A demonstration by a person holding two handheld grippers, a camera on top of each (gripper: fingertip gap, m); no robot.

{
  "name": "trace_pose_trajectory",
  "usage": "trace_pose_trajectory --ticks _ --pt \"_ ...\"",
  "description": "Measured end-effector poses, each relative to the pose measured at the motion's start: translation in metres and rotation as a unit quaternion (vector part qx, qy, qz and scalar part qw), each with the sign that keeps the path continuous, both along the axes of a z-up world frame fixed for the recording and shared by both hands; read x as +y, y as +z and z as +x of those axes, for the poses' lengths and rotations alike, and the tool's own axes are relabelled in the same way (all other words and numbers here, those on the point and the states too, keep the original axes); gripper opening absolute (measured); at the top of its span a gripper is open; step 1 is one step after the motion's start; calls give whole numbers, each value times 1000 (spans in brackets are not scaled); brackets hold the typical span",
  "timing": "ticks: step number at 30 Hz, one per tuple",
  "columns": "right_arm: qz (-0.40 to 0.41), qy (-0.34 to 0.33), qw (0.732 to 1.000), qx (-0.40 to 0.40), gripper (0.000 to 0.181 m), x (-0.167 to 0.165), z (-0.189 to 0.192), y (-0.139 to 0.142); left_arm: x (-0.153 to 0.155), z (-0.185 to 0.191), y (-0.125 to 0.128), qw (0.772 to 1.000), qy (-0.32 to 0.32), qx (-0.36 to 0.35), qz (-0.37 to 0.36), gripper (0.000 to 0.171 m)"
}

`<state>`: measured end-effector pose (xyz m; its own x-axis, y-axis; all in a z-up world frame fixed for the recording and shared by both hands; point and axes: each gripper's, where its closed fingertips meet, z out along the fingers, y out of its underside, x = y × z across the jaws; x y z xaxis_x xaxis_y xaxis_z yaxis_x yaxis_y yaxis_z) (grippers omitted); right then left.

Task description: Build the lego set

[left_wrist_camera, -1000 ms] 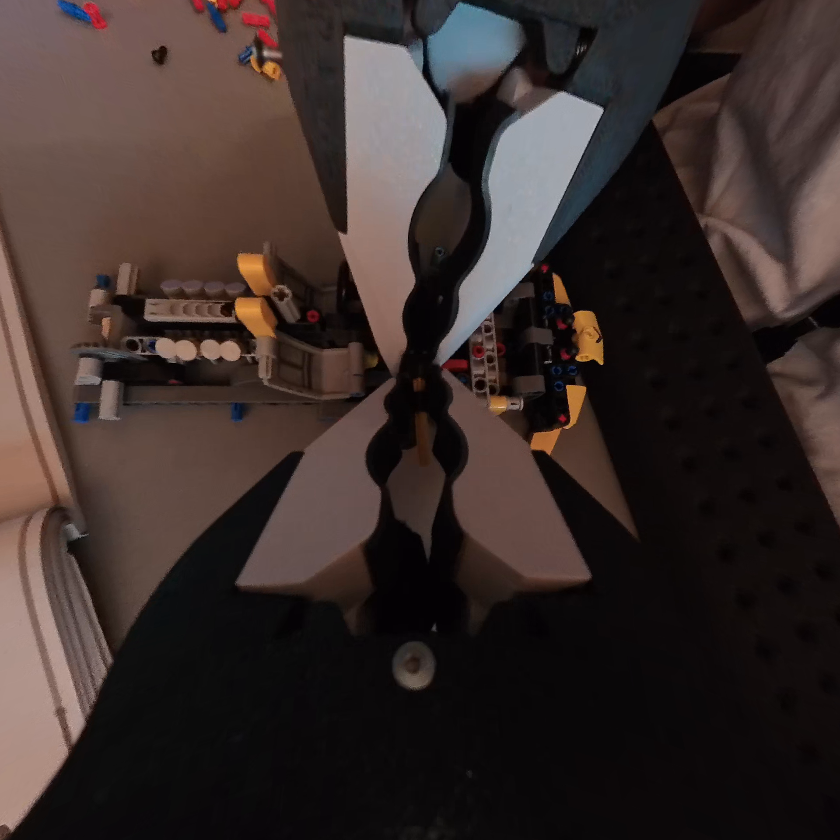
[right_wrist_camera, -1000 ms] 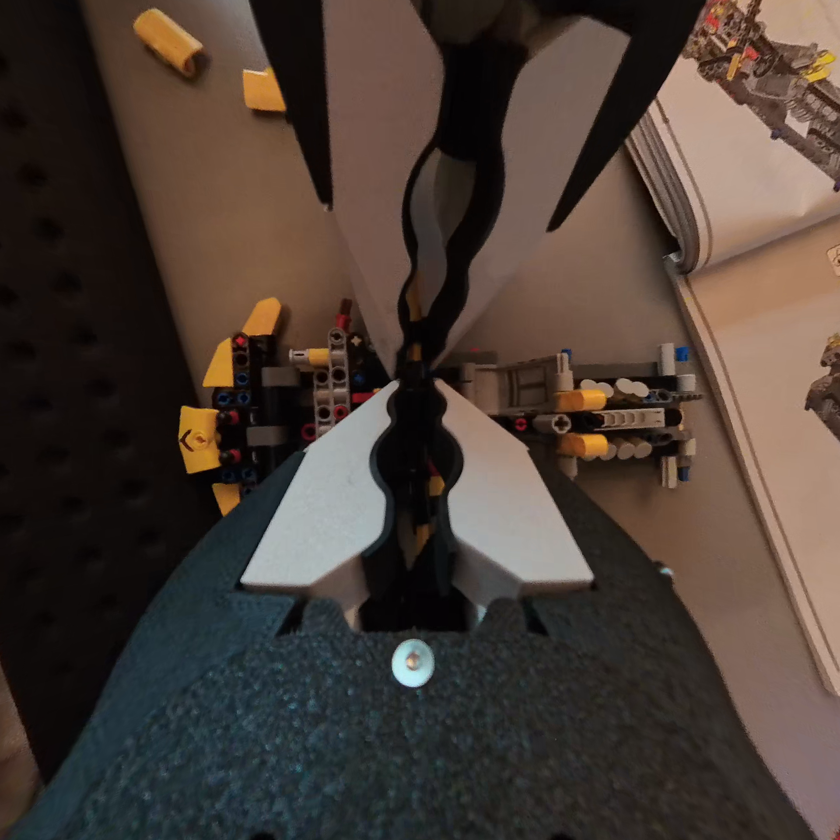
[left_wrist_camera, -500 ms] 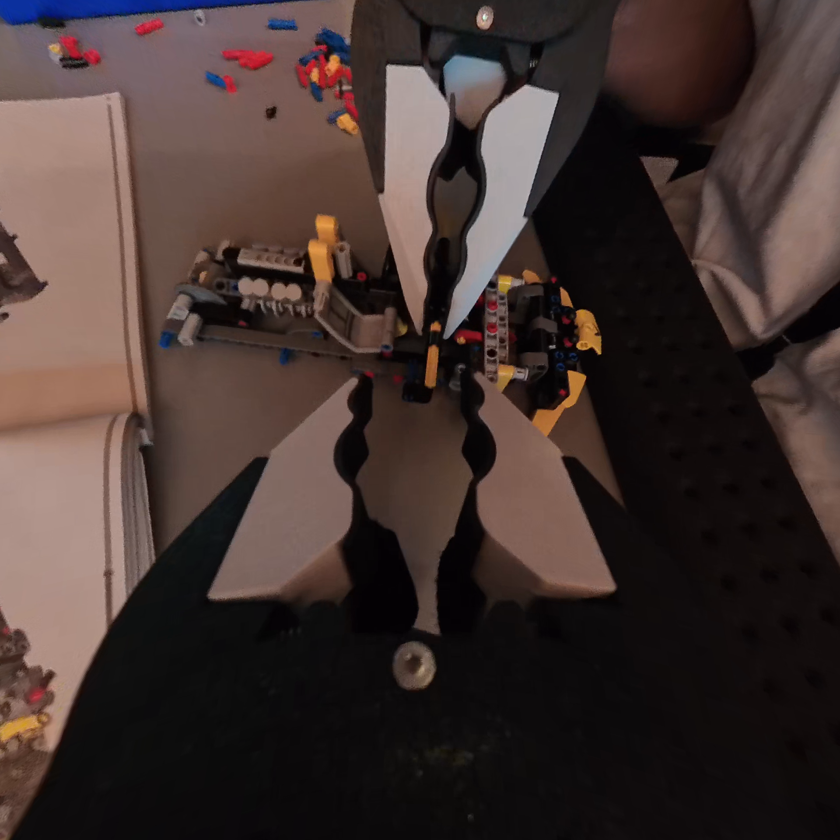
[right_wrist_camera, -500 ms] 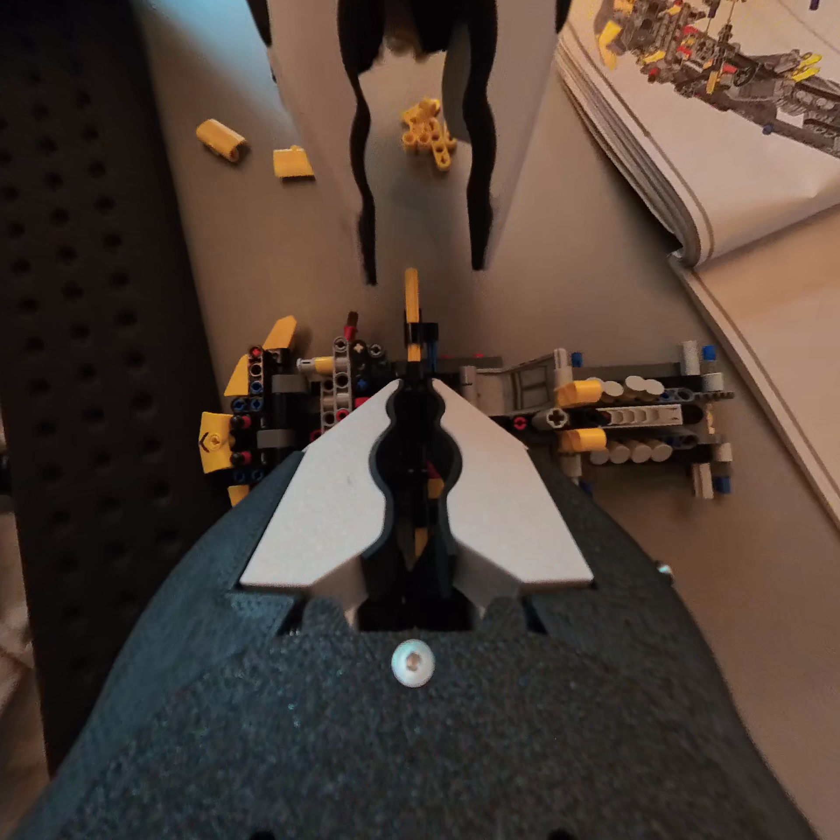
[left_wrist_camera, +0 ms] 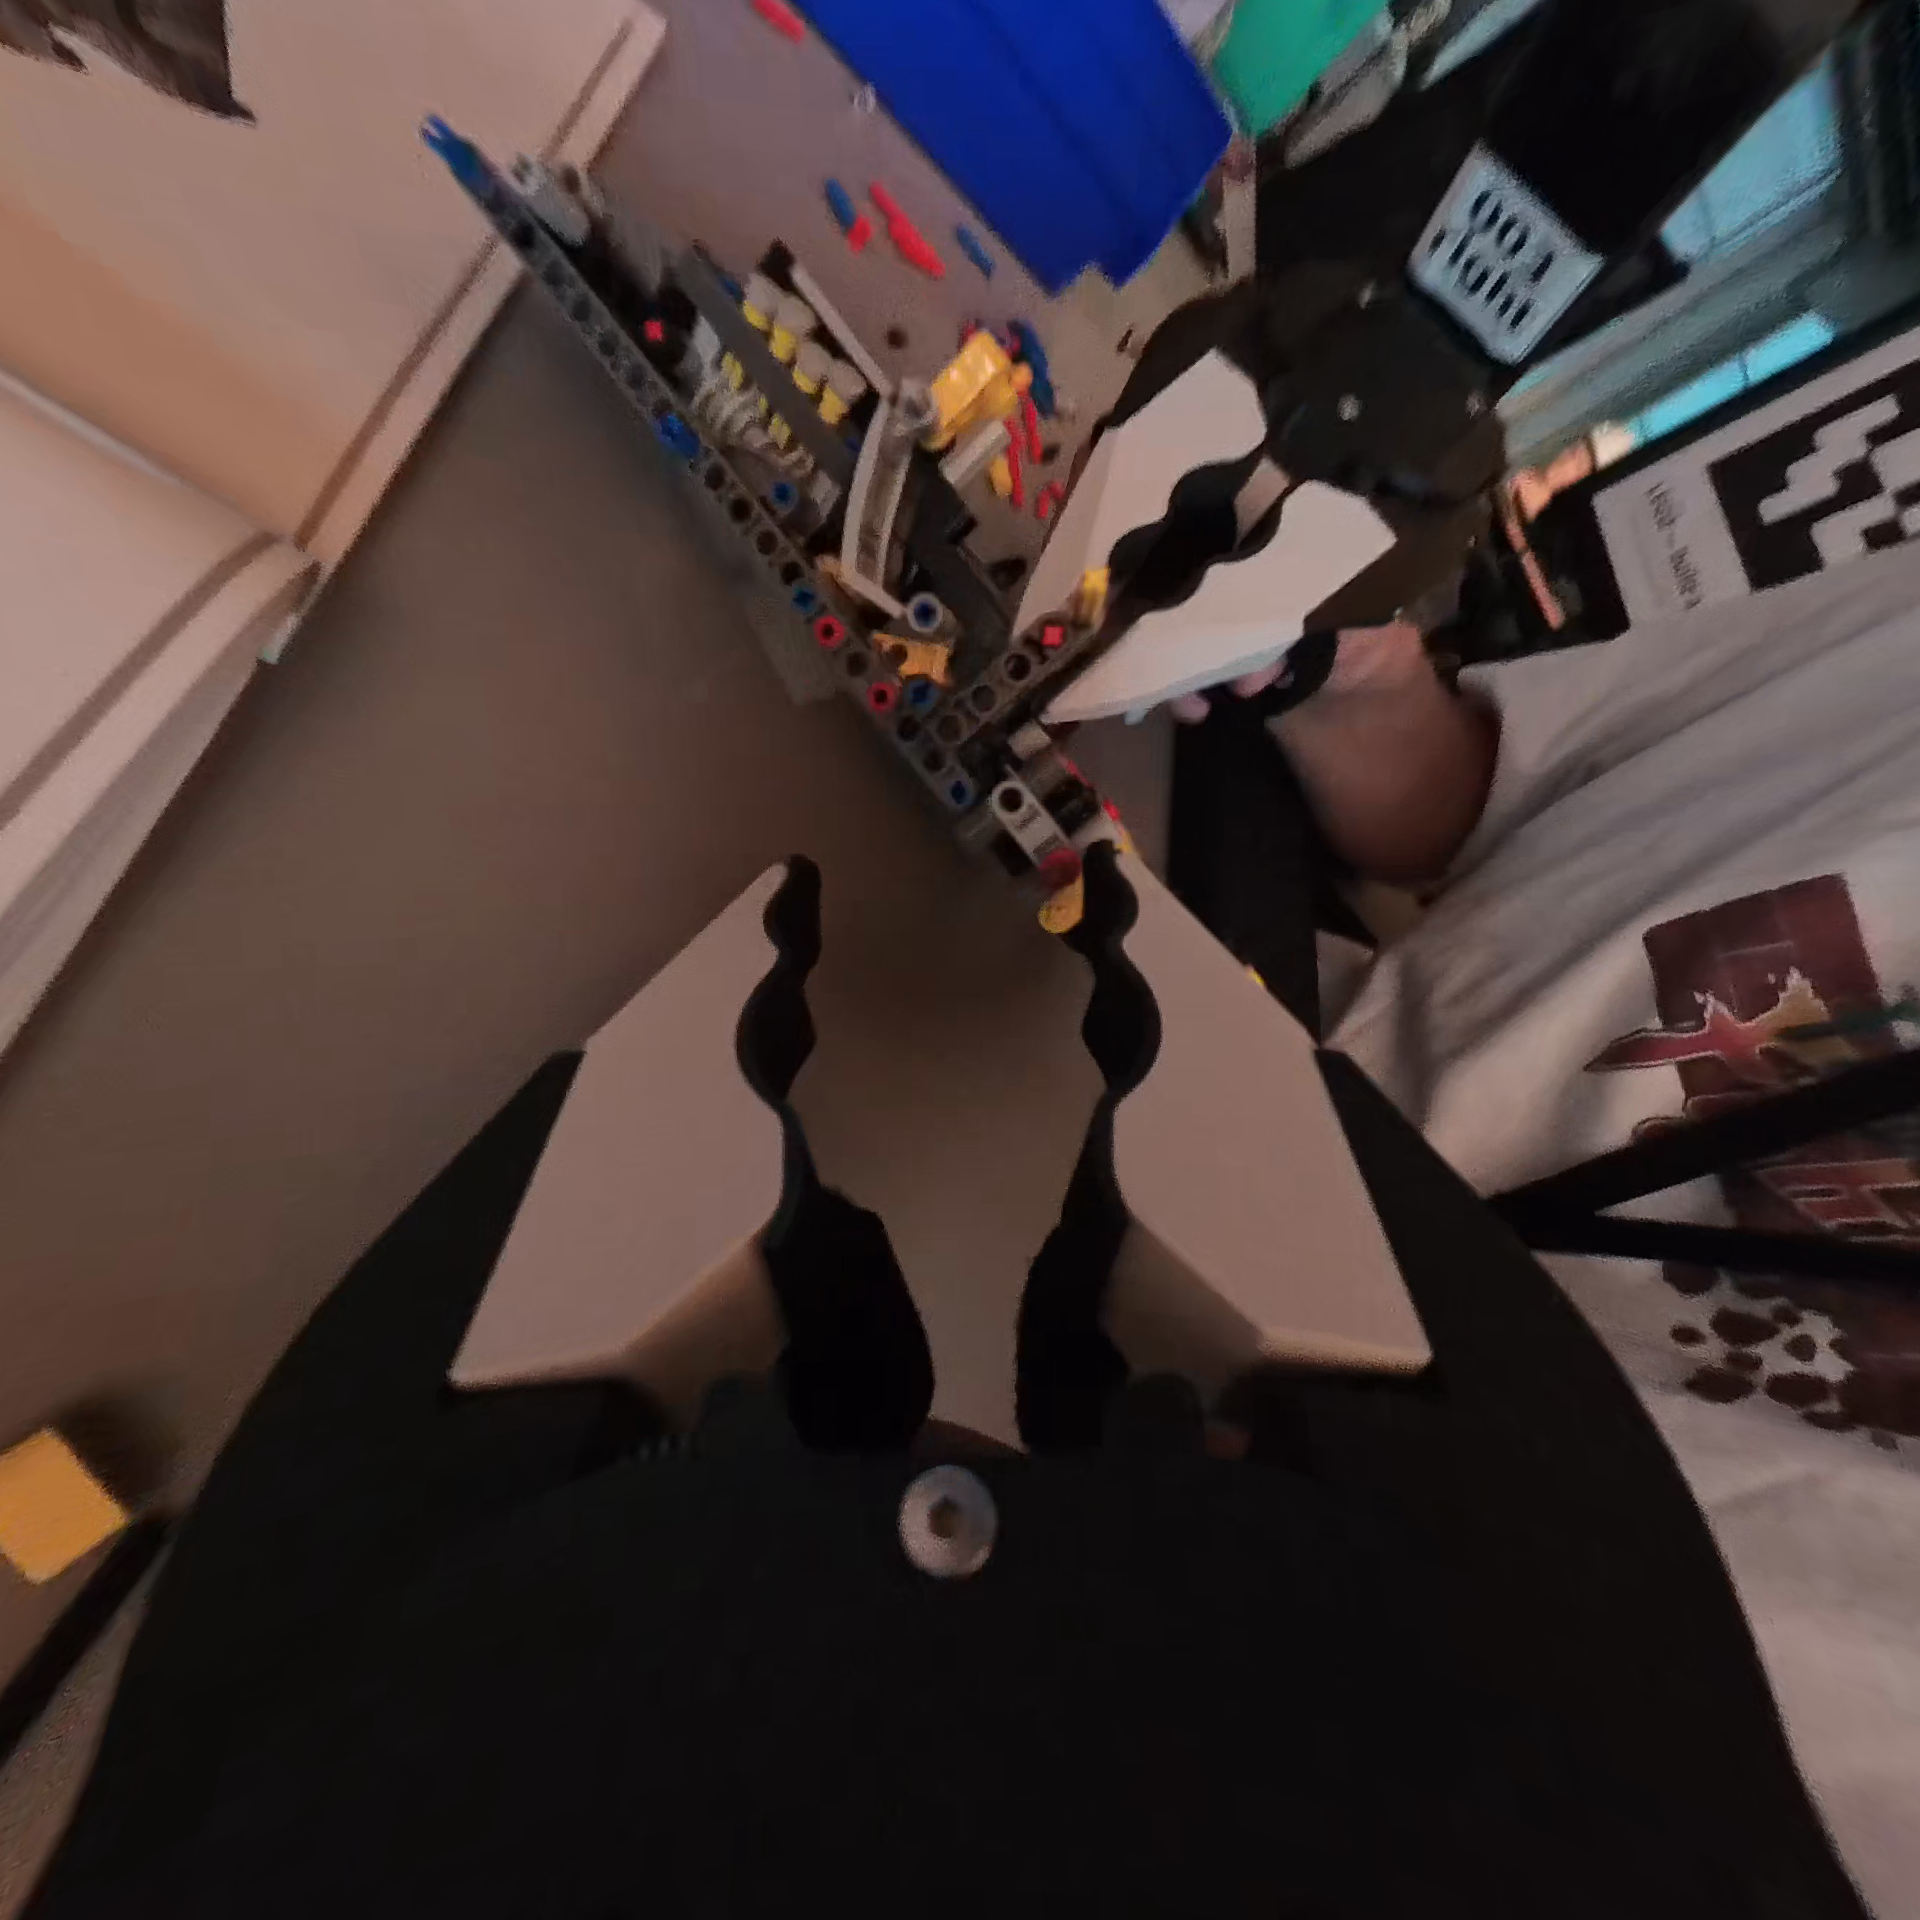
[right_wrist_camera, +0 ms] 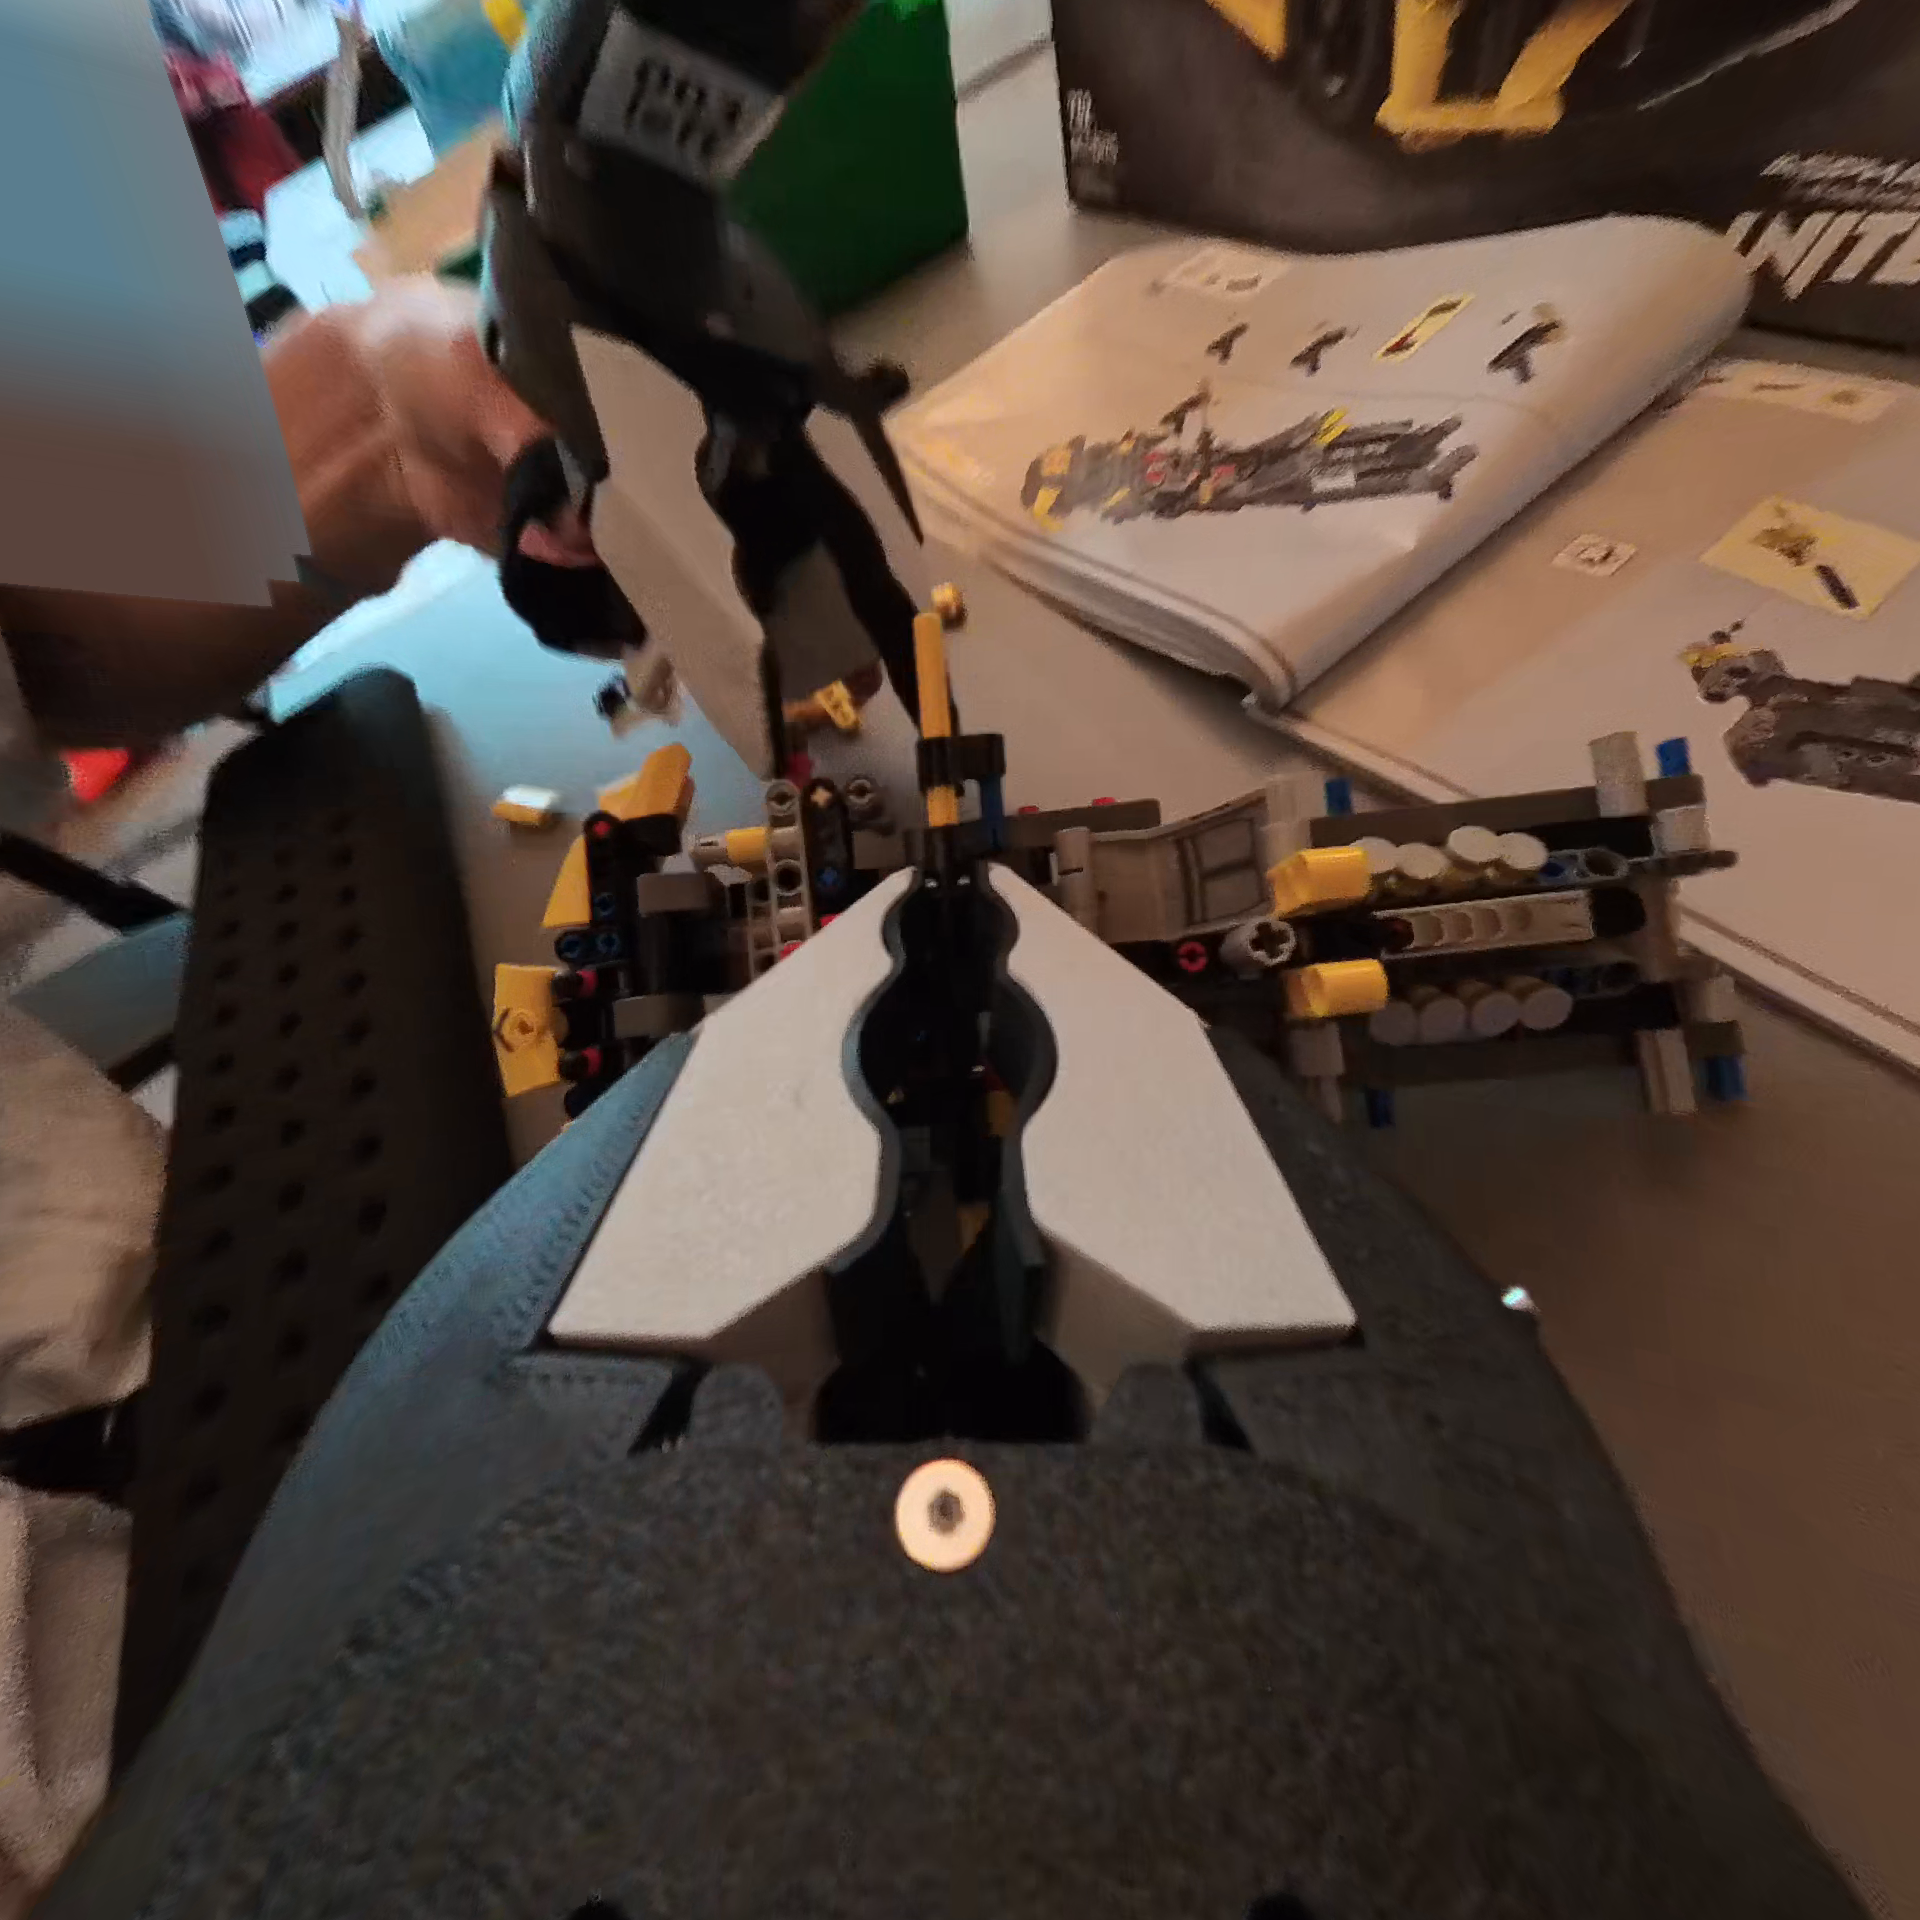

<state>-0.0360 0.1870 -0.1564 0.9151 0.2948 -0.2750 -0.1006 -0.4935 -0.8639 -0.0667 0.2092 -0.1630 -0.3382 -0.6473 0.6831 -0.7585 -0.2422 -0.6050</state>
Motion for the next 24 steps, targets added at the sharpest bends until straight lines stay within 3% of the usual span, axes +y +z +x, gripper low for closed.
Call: trace_pose_trajectory --ticks 6,10,12,17,22,24 --pt "76 -41 993 83 7 1 13 17 8 2 24 996 62 -61 7 53" --pt "87 -70 994 20 7 3 21 13 4 -4 28 990 111 -80 42 70" --pt "83 -77 993 -13 6 5 20 8 1 -2 24 987 136 -66 56 70" --pt "73 -87 990 -77 6 9 16 0 1 8 15 981 171 -43 74 59" --pt "89 -93 986 -108 6 13 10 6 -4 15 2 987 162 8 16 55" --pt "98 -96 984 -111 7 14 8 9 -9 16 3 988 151 11 -19 42"
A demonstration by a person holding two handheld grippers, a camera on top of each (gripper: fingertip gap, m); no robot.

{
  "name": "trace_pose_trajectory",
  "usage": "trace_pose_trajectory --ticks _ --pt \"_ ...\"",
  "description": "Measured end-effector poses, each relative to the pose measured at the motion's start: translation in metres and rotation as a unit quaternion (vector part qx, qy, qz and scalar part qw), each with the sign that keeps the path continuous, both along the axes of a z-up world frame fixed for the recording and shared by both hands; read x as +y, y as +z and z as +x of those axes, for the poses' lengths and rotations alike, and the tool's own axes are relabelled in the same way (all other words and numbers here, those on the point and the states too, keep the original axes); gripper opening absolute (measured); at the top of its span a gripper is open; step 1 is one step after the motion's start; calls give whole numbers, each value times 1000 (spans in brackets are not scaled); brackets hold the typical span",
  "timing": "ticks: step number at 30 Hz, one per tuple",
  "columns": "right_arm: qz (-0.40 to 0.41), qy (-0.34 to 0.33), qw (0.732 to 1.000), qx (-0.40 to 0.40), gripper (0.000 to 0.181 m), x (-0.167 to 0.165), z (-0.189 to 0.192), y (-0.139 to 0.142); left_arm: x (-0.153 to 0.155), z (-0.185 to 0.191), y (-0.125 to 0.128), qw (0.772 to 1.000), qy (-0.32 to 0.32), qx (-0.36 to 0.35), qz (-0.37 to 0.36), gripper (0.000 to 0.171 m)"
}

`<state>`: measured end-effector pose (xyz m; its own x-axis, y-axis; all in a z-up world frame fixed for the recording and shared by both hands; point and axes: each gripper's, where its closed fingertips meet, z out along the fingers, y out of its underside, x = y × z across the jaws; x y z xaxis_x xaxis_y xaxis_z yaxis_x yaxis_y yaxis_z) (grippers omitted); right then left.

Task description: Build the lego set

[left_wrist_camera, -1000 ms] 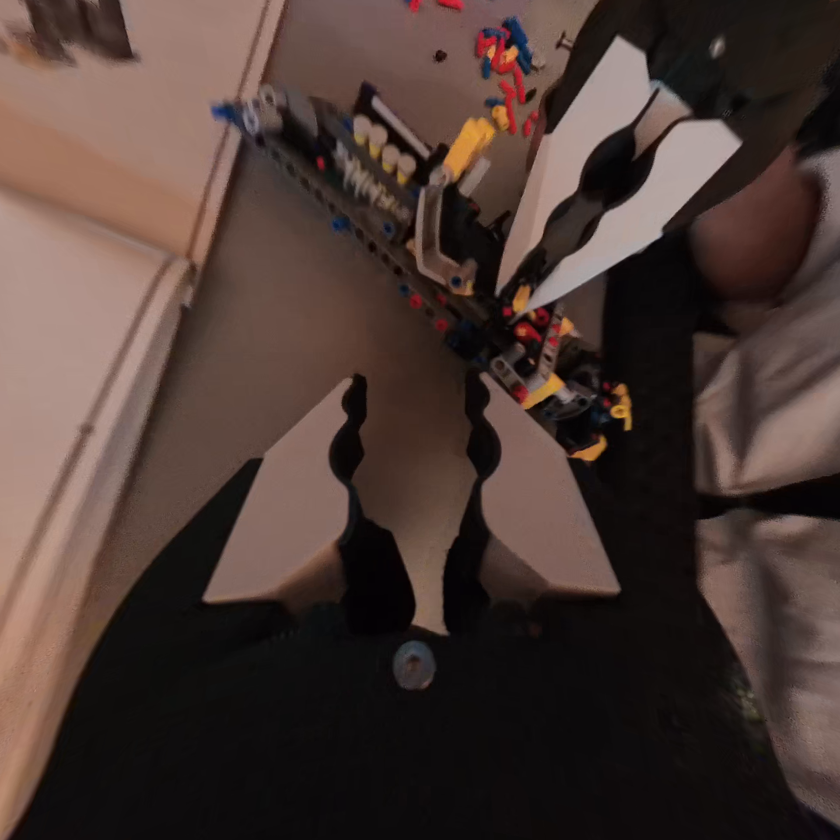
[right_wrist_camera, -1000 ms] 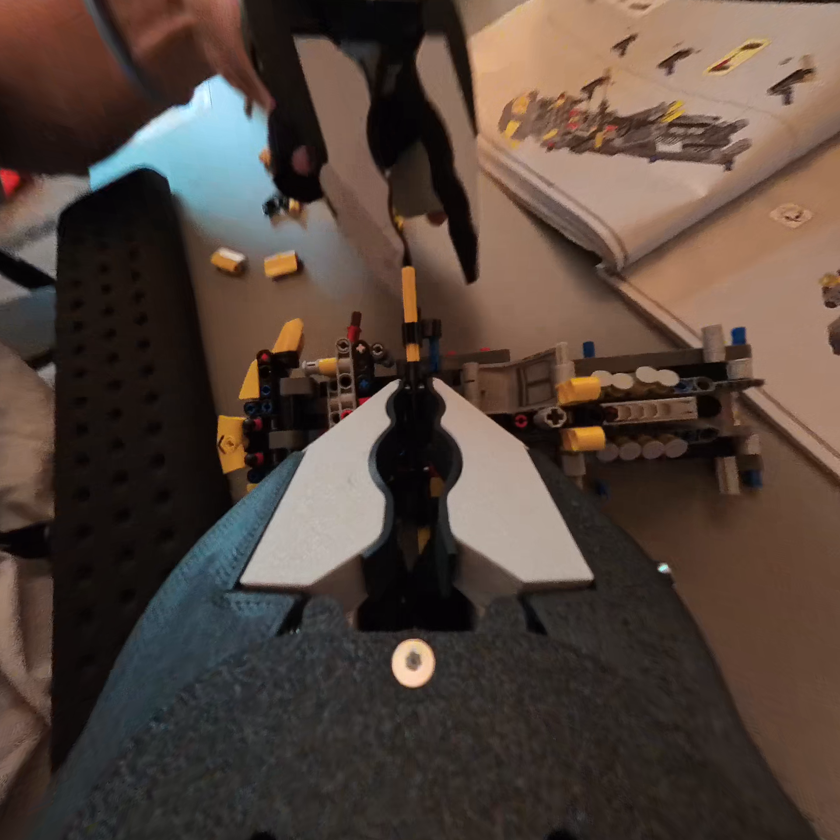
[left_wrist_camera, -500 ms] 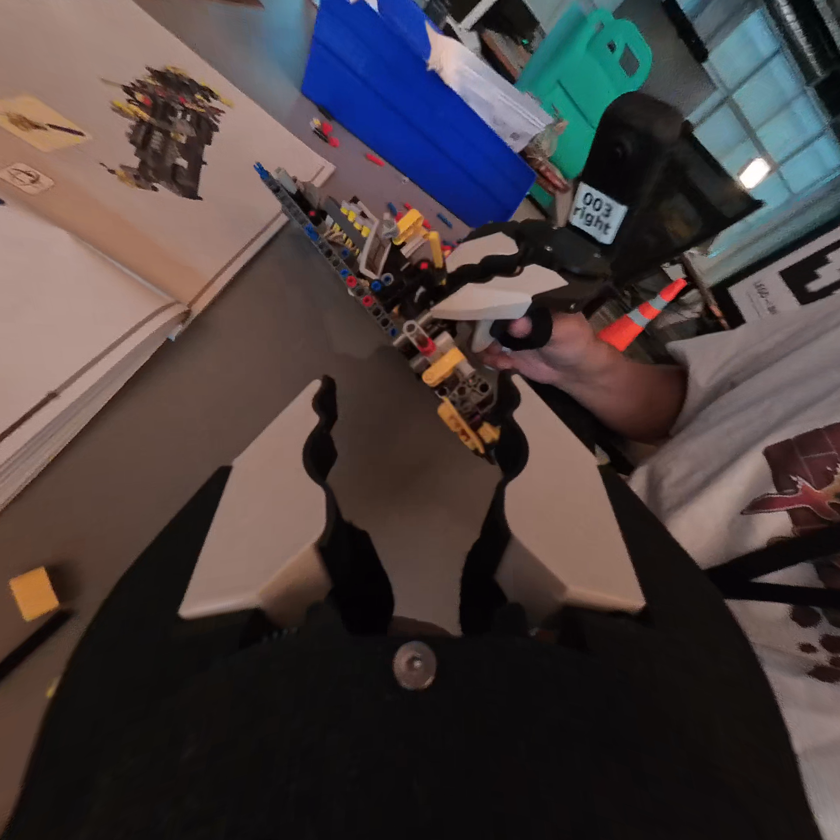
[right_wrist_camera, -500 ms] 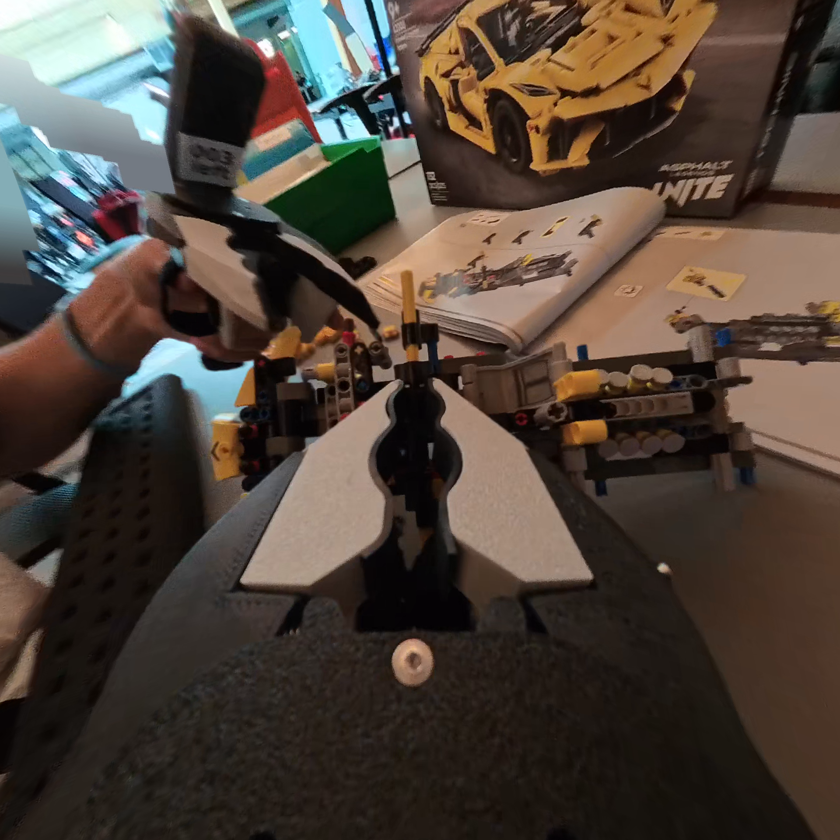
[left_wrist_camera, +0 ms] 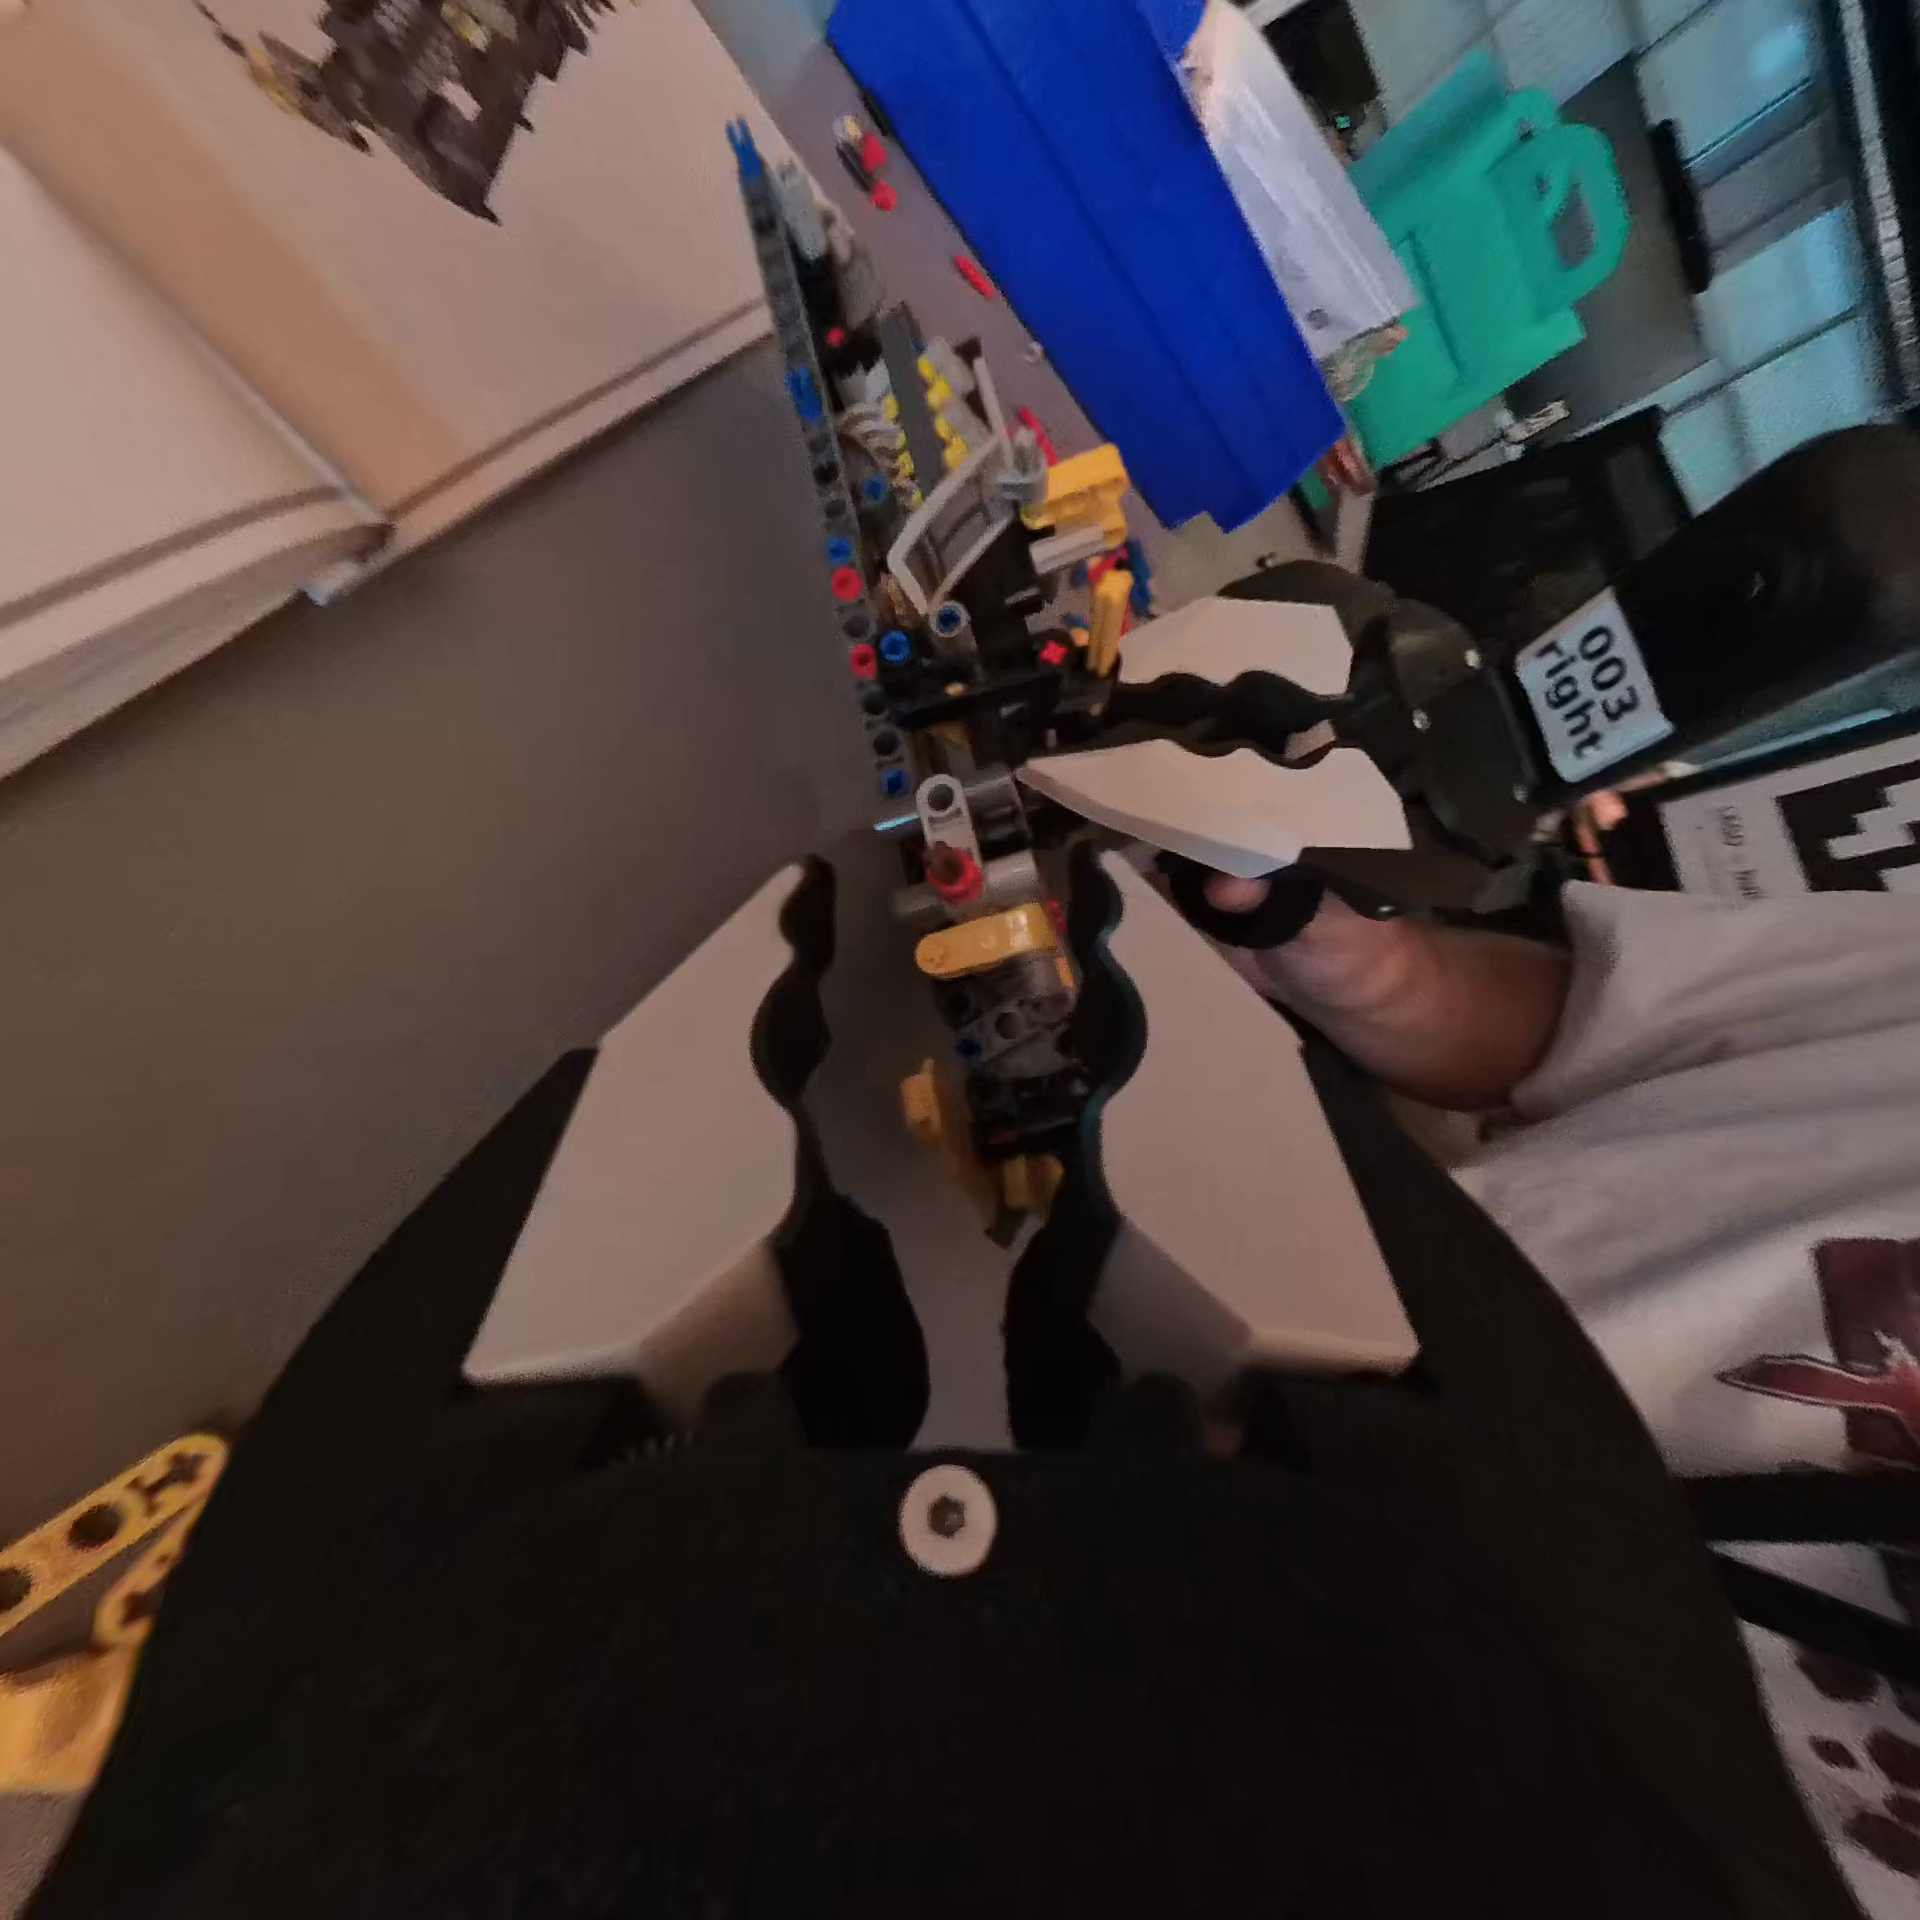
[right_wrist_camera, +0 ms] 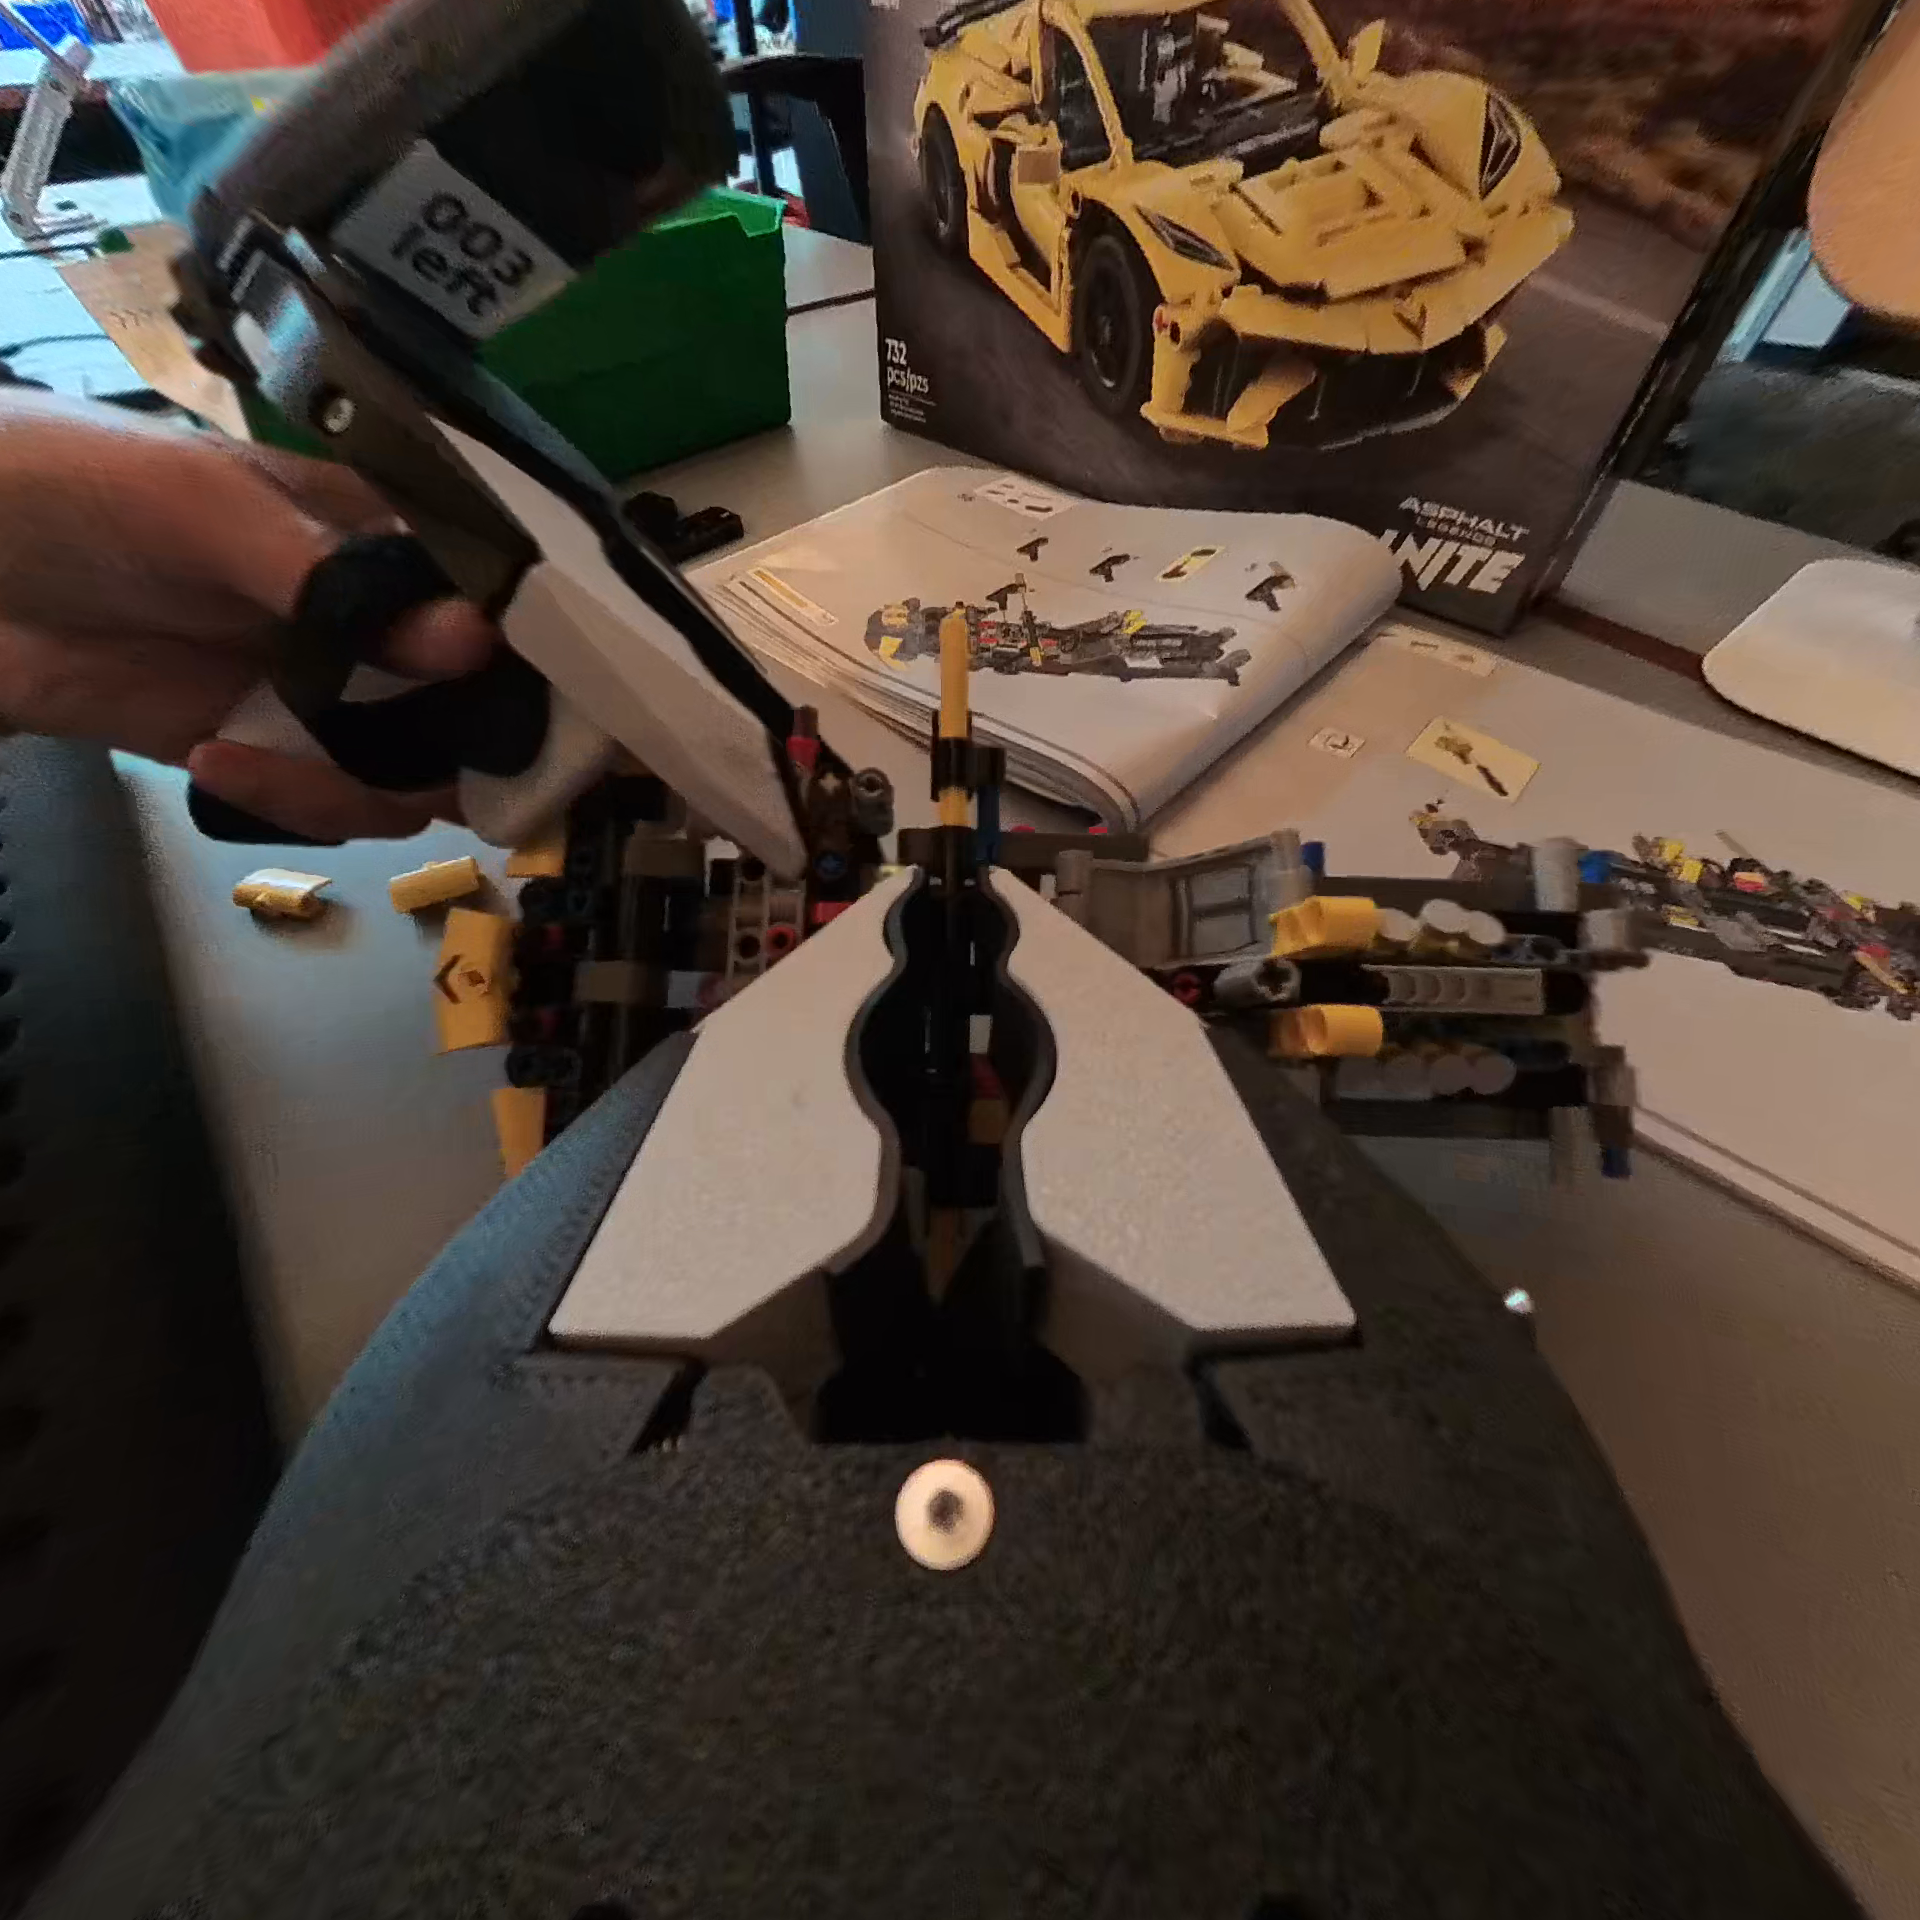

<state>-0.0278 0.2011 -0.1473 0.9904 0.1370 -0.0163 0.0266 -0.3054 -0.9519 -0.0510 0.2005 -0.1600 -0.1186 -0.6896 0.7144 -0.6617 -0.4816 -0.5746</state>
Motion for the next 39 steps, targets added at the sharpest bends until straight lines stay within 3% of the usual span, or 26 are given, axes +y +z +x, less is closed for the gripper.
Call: trace_pose_trajectory --ticks 2,5,10,13,15,19,22,27,29,33,39 --pt "3 1 1000 -8 7 1 -2 1 -6 -1 -2 1000 -19 1 -6 26" --pt "2 -2 1000 -4 7 1 -1 -2 -1 2 2 999 -8 -18 26 25" --pt "7 26 997 79 9 -2 -7 1 0 1 8 990 -39 -40 133 25" --pt "8 81 985 151 44 -16 -21 14 -3 -2 12 979 -58 -57 187 25" --pt "-15 144 974 172 53 -39 -34 30 -8 -6 16 968 -77 -70 229 24" --pt "-55 274 959 36 46 -79 -29 70 -17 -21 17 932 -151 -72 323 24" --pt "-72 293 953 -23 25 -63 -10 85 -27 -34 15 904 -219 -78 358 24" --pt "-186 389 900 -69 26 -41 -27 26 -31 -35 13 905 -262 -66 329 24" --pt "-195 414 888 -44 23 -40 -36 17 -28 -32 13 905 -264 -68 326 24" --pt "-172 403 897 -62 6 -32 -30 13 -26 -29 13 908 -261 -78 319 24" --pt "-145 397 903 -79 6 -28 -29 12 -28 -24 16 916 -246 -107 300 24"
